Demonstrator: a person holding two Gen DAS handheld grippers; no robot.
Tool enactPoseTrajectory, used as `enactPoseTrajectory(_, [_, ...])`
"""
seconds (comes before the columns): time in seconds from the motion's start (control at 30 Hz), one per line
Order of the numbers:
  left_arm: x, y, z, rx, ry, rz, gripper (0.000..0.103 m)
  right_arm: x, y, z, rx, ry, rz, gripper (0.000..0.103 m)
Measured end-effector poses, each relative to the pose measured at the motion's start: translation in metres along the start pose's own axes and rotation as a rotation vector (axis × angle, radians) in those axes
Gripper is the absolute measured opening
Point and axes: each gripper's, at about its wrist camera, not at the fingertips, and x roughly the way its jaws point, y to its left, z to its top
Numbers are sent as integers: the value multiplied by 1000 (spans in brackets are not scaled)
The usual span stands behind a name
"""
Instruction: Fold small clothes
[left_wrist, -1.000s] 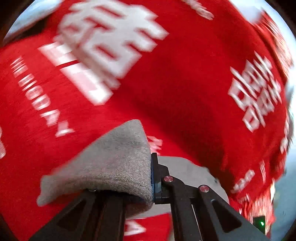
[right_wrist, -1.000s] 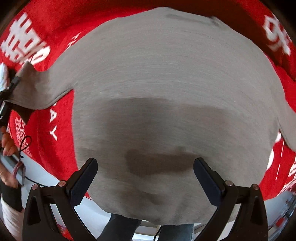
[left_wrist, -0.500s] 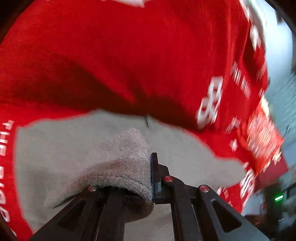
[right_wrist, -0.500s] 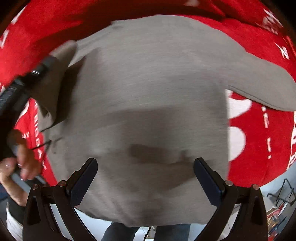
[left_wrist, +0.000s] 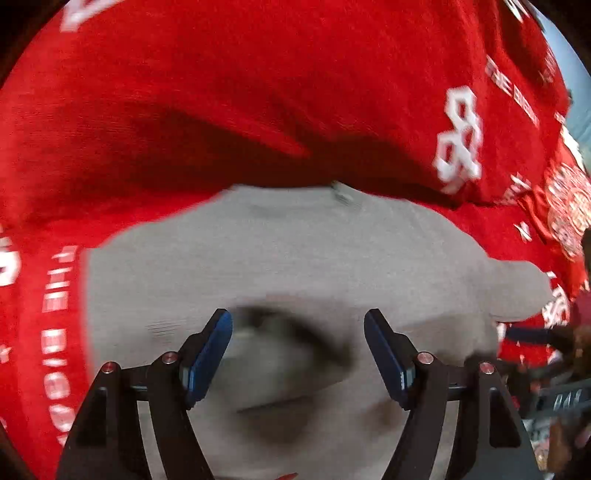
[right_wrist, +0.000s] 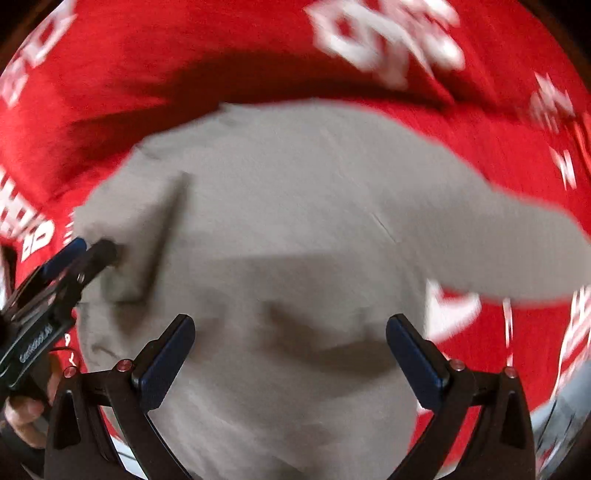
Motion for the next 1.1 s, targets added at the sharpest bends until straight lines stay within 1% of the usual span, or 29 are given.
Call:
enactPoseTrajectory(0.03, [-12, 18, -2, -25, -15, 49, 75, 1, 16, 1, -84, -24, -11, 103])
enactPoseTrajectory(0.07, [-18, 34, -4, -47, -19, 82, 75, 3, 37, 4, -182, -51, -25, 103])
enactPoseTrajectory(0.1, [-26, 56, -9, -90, -19, 142, 75, 4, 54, 7, -265, -70, -39, 103])
enactPoseTrajectory(0.13, [-28, 71, -13, -114, -14, 172, 76, 10, 81, 7, -394, -91, -68, 103])
enactPoseTrajectory(0.17, [-28, 85, -18, -140, 2, 203, 77, 15, 95, 12, -482, -100, -94, 103])
enactPoseTrajectory(0.2, [-24, 102, -24, -173, 37, 238, 80, 22, 111, 10, -562, -108, -128, 103])
enactPoseTrajectory(0.27, [-15, 115, -32, -190, 68, 269, 80, 41, 143, 7, -715, -130, -201, 103])
enactPoseTrajectory(0.3, [-10, 119, -37, -187, 85, 287, 80, 48, 153, 14, -760, -144, -230, 102])
enactPoseTrajectory(0.33, [-4, 123, -42, -179, 107, 305, 80, 57, 161, 18, -808, -162, -278, 101])
enactPoseTrajectory(0.37, [-2, 125, -46, -176, 119, 313, 80, 63, 166, 20, -837, -187, -325, 97])
enactPoseTrajectory(0.4, [3, 128, -52, -178, 132, 317, 81, 67, 170, 22, -834, -210, -361, 71])
enactPoseTrajectory(0.43, [4, 130, -56, -184, 137, 312, 81, 68, 168, 29, -795, -203, -350, 22])
enactPoseTrajectory(0.47, [7, 128, -55, -189, 139, 309, 81, 64, 155, 41, -694, -168, -279, 6])
enactPoseTrajectory(0.5, [12, 125, -56, -190, 140, 307, 81, 60, 145, 49, -584, -153, -217, 5])
enactPoseTrajectory(0.53, [12, 125, -58, -190, 139, 306, 81, 50, 121, 62, -419, -152, -141, 5])
enactPoseTrajectory(0.57, [16, 122, -56, -189, 137, 305, 81, 43, 103, 68, -315, -160, -91, 5])
enactPoseTrajectory(0.6, [20, 120, -52, -186, 138, 304, 81, 34, 78, 73, -185, -175, -16, 5])
enactPoseTrajectory(0.63, [20, 120, -51, -184, 139, 303, 81, 26, 44, 75, -7, -190, 71, 5])
enactPoseTrajectory(0.67, [21, 119, -51, -179, 141, 301, 81, 24, 20, 74, 106, -196, 118, 6])
enactPoseTrajectory(0.7, [22, 123, -49, -176, 142, 297, 81, 23, -11, 68, 260, -199, 191, 6])
enactPoseTrajectory(0.73, [22, 122, -49, -173, 142, 292, 81, 24, -31, 61, 355, -193, 231, 6])
enactPoseTrajectory(0.77, [22, 121, -49, -168, 144, 293, 81, 30, -53, 51, 476, -176, 285, 9])
enactPoseTrajectory(0.8, [24, 120, -47, -165, 145, 293, 81, 37, -58, 41, 542, -166, 314, 12])
enactPoseTrajectory(0.83, [25, 121, -46, -165, 145, 290, 81, 43, -72, 32, 622, -149, 338, 12])
enactPoseTrajectory(0.87, [26, 121, -46, -167, 145, 287, 81, 50, -84, 23, 695, -122, 354, 15])
enactPoseTrajectory(0.93, [26, 123, -45, -170, 153, 280, 81, 52, -95, 10, 769, -101, 388, 16])
enactPoseTrajectory(1.0, [24, 125, -40, -167, 166, 275, 81, 49, -85, -1, 762, -94, 439, 18])
enactPoseTrajectory(1.07, [19, 131, -31, -160, 159, 257, 81, 41, -64, -5, 698, -70, 521, 34])
enactPoseTrajectory(1.1, [15, 136, -25, -162, 146, 239, 81, 39, -41, -7, 654, -48, 578, 63])
